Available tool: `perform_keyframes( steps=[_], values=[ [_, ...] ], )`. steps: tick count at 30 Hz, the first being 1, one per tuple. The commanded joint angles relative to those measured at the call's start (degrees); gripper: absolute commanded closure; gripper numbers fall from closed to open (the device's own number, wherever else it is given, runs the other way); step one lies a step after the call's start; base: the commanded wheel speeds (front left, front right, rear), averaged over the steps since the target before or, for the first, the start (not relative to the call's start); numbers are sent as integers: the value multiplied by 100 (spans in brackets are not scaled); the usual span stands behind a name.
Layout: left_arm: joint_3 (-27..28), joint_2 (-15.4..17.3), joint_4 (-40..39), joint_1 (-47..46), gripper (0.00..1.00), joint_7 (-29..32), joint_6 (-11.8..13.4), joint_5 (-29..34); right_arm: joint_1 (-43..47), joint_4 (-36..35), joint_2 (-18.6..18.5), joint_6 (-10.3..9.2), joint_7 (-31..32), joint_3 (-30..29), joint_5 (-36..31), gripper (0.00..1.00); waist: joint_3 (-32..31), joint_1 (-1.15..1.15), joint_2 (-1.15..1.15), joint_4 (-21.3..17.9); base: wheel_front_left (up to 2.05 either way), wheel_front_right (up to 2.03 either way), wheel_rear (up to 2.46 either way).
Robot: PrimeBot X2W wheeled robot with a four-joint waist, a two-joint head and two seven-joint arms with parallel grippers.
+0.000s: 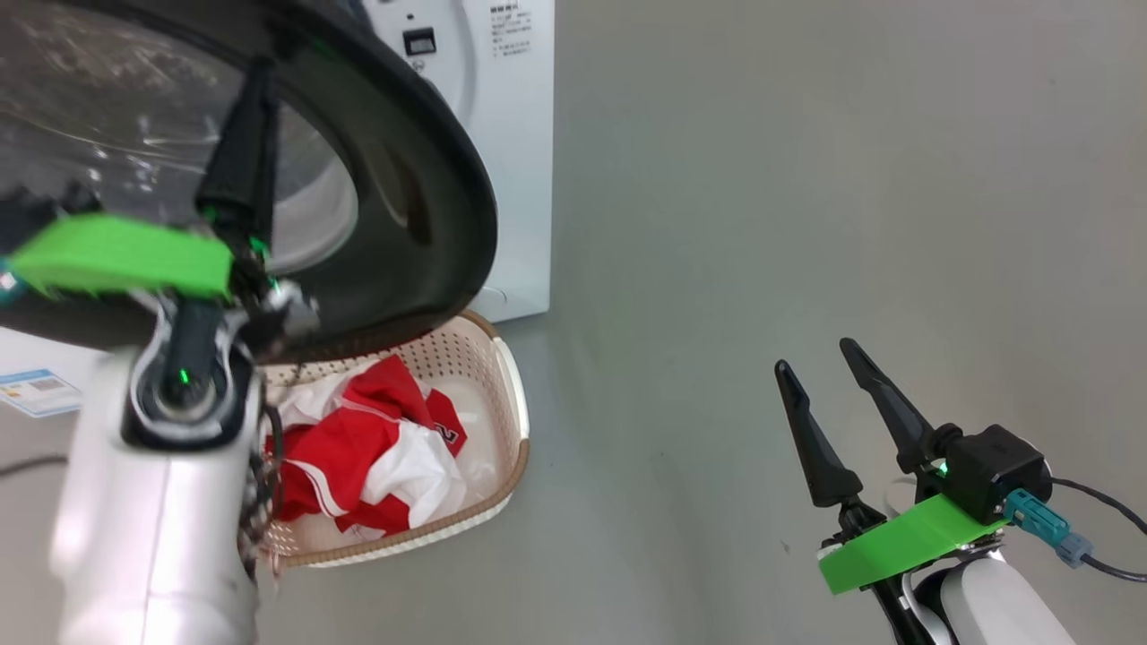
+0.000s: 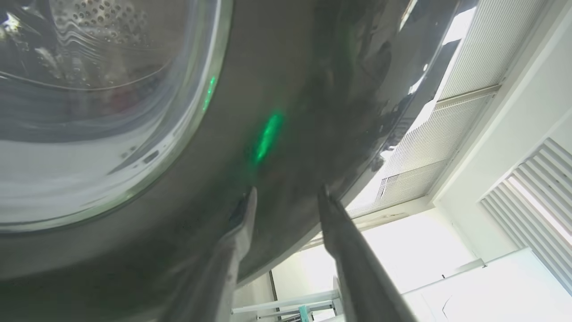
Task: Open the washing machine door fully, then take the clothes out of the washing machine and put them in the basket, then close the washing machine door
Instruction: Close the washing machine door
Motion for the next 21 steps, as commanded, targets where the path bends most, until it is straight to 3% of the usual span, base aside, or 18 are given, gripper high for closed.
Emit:
perform_keyframes(
  steps=[1,6,16,21],
  values=[
    [107,201,-162,140,0,-5,-80,-7,-12,-119,-26,35,-37,94,36,0,-139,0,0,95,0,0,0],
    [69,364,-271,712,0,-194,-219,284,63,-102,-18,35,-37,78,9,0,-400,0,0,239,0,0,0],
    [-742,1083,-405,1989,0,-1498,-342,2484,319,-108,31,35,-37,-51,-89,0,-898,0,0,545,0,0,0],
    [-970,1262,-473,2493,0,-2016,-292,3398,451,-106,42,35,-37,-104,-111,0,-1094,0,0,660,0,0,0]
  ],
)
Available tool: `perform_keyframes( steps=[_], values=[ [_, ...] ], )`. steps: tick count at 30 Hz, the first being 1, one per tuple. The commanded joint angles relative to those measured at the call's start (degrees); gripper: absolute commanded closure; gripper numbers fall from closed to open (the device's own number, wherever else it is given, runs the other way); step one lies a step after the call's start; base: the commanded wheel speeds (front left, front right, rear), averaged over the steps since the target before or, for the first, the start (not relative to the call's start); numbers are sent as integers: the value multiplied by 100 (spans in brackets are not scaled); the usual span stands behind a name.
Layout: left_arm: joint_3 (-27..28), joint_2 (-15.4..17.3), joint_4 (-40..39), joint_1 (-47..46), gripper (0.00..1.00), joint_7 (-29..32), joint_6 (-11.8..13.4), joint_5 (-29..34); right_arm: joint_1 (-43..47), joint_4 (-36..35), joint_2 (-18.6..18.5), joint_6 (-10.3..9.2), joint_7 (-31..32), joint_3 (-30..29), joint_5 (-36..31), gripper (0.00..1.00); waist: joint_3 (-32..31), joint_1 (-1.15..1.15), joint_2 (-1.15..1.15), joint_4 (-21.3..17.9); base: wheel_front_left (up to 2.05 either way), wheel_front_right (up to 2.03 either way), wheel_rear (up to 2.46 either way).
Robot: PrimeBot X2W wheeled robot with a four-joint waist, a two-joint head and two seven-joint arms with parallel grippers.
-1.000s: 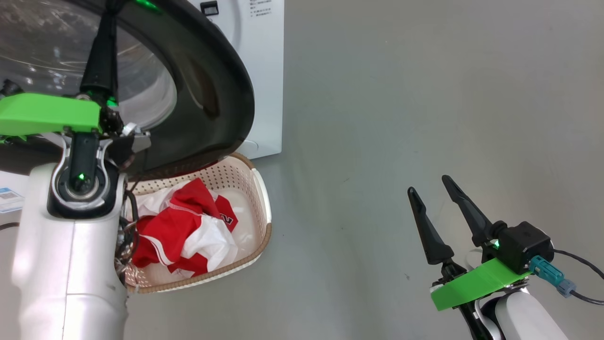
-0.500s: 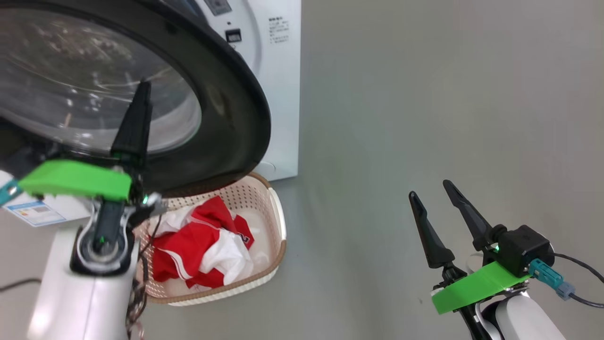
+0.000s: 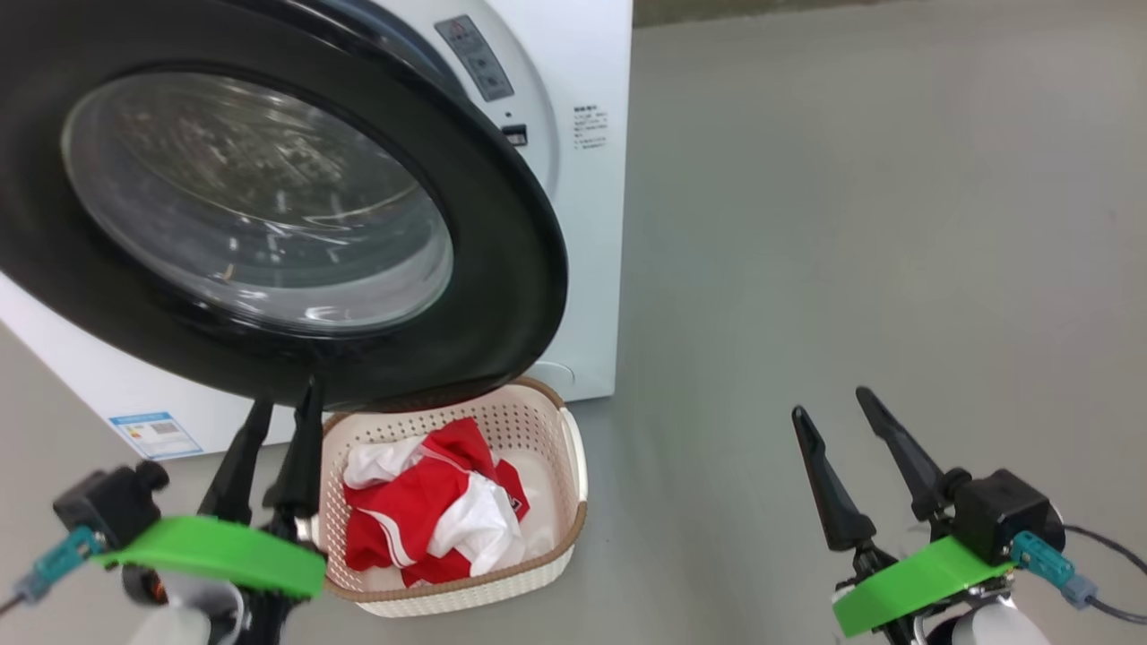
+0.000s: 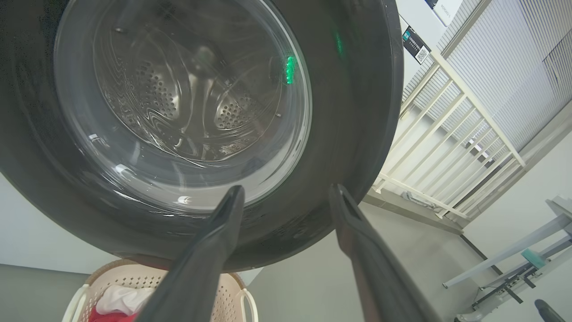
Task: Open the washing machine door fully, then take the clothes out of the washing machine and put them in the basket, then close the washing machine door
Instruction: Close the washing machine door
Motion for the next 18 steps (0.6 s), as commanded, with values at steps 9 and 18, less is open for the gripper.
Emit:
perform_keyframes(
  steps=[9,18],
  values=[
    [634,325,-721,831,0,-224,449,1690,155,-201,35,35,-37,-60,-55,0,-337,0,0,263,0,0,0],
    [1195,3,-1440,1689,0,-226,552,3363,222,-267,37,35,-37,-170,-114,0,-476,0,0,354,0,0,0]
  ],
)
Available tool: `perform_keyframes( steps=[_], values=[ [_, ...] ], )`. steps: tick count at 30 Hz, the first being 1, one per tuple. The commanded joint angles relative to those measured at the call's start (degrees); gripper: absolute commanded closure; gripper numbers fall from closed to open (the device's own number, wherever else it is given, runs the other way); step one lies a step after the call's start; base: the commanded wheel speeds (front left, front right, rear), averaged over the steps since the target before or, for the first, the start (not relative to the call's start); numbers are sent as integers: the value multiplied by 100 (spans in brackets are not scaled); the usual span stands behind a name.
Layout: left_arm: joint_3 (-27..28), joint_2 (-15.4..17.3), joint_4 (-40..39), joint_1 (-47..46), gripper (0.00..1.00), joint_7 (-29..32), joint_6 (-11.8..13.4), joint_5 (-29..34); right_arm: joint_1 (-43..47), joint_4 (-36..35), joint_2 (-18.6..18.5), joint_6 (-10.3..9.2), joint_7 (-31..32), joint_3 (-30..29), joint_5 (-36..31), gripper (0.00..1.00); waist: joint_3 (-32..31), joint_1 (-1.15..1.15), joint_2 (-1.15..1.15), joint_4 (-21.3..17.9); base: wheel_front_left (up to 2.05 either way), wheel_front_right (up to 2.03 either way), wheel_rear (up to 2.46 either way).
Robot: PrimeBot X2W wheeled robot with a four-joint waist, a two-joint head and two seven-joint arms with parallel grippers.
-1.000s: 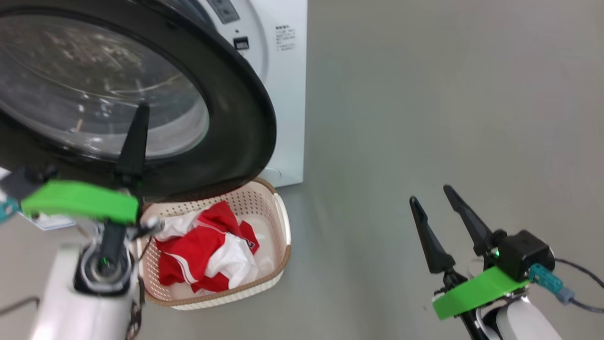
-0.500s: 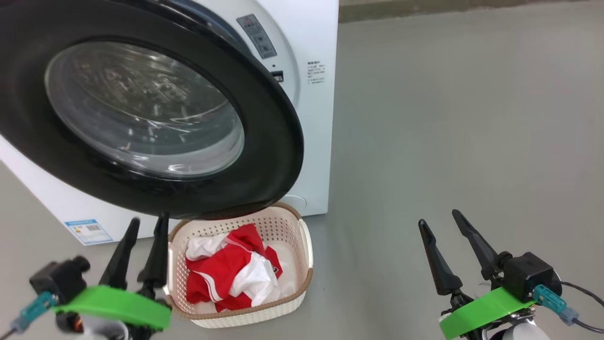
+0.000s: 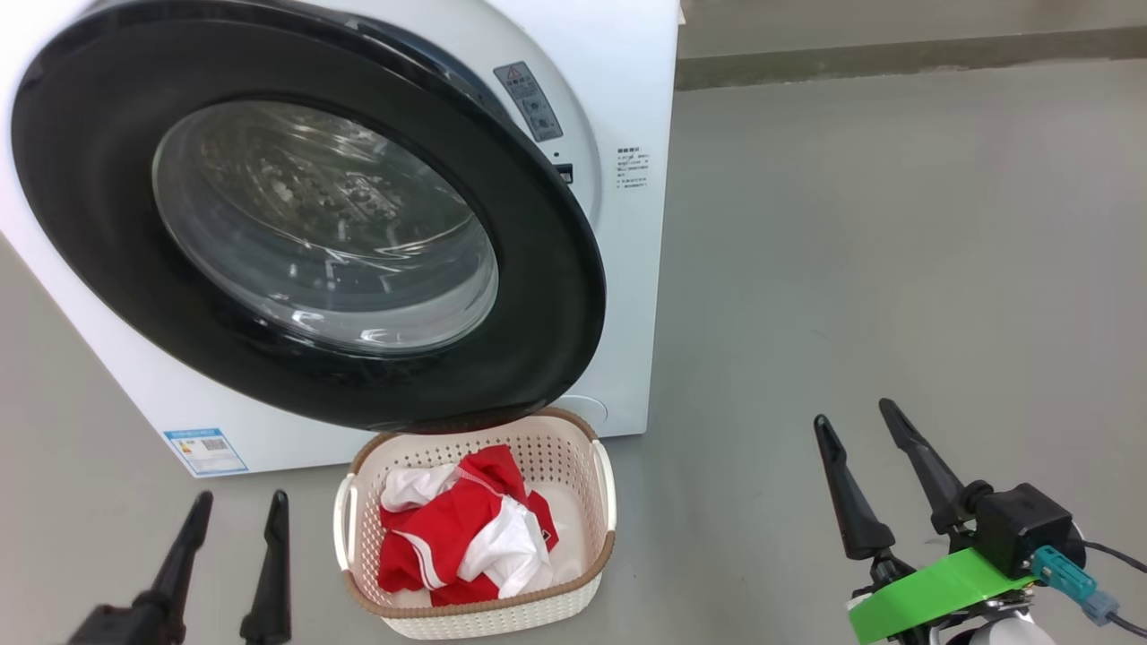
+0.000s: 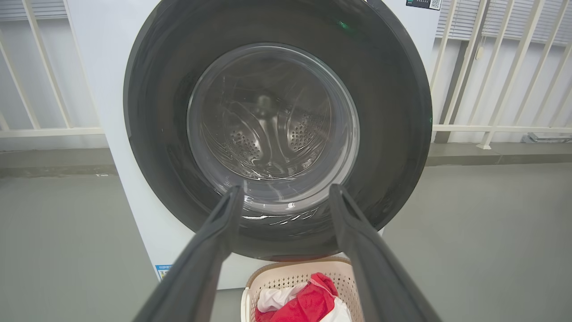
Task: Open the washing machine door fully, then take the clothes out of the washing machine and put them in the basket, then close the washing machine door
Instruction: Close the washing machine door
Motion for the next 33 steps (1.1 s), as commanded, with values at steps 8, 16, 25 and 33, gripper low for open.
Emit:
perform_keyframes(
  steps=[8,16,25,33],
  values=[
    [587,-300,-219,194,0,-68,-185,596,27,-199,-44,35,-37,-12,-69,0,-138,0,0,77,0,0,0],
    [814,-499,-183,229,0,-68,-369,869,59,-182,-33,35,-37,-22,-69,0,-181,0,0,80,0,0,0],
    [926,-658,-188,221,0,-69,-486,1045,63,-182,-41,35,-37,-20,-62,0,-180,0,0,68,0,0,0],
    [952,-756,-170,211,0,-69,-542,1141,76,-163,-55,35,-37,19,-84,0,-160,0,0,139,0,0,0]
  ],
)
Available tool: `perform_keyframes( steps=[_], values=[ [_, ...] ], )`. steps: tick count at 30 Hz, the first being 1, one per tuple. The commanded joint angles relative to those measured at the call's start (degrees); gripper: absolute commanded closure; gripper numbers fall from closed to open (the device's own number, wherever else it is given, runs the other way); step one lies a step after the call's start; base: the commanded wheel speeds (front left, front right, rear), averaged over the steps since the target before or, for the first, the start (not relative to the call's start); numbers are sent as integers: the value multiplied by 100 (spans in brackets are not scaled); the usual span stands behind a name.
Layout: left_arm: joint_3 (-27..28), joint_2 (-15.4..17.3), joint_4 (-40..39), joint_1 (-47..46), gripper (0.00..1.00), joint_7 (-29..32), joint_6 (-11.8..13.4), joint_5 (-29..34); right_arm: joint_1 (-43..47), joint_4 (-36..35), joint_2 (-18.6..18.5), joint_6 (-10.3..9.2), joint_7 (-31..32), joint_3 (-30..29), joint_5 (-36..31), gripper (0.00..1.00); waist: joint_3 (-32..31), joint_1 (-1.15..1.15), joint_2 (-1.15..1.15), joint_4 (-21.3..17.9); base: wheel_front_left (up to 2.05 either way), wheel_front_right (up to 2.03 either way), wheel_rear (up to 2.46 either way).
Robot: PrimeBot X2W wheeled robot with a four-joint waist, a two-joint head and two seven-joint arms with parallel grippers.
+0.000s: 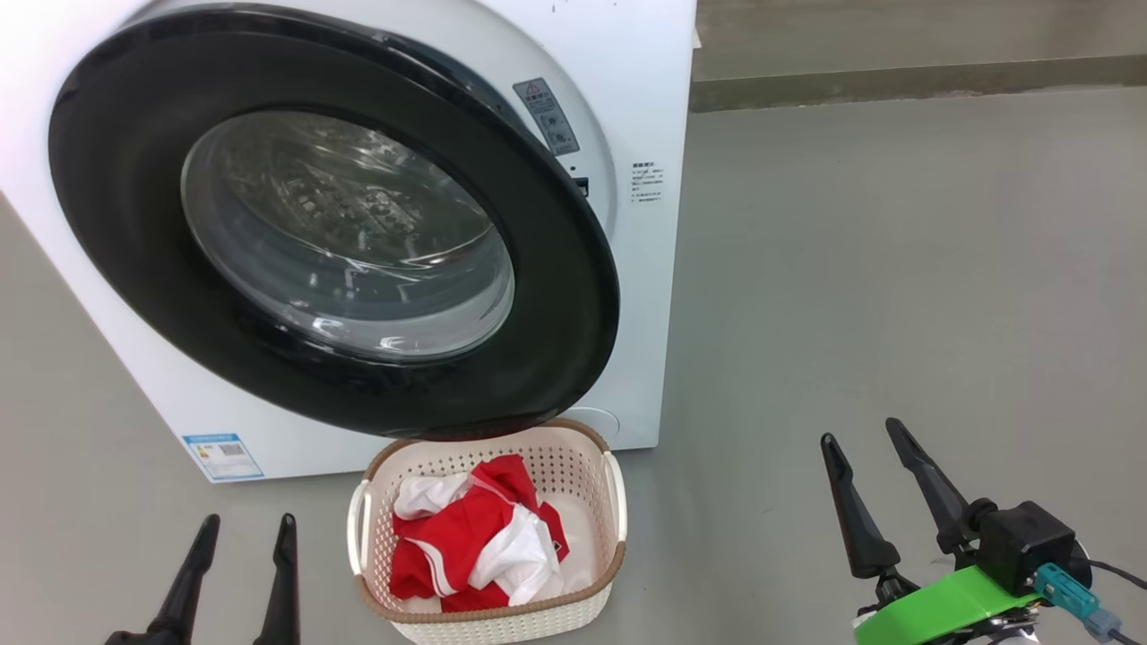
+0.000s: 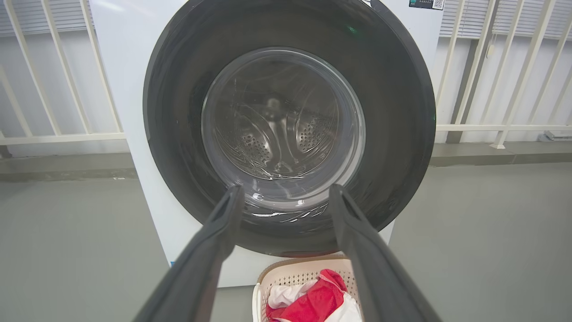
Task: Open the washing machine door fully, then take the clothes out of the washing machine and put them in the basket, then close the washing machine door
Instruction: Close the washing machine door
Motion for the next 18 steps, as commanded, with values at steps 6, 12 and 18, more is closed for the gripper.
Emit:
perform_keyframes(
  steps=[6,12,18],
  values=[
    [124,-22,-149,-172,0,-69,-38,126,-207,-57,-100,35,-37,185,-120,69,108,0,0,173,0,0,0],
    [-15,-62,-172,-217,0,-69,-59,149,-499,158,-70,35,-37,280,-181,100,242,0,0,403,0,0,0],
    [-192,-92,-208,-336,0,-69,-71,169,-995,576,-58,35,-37,646,-161,100,373,0,0,637,0,0,0]
  ],
)
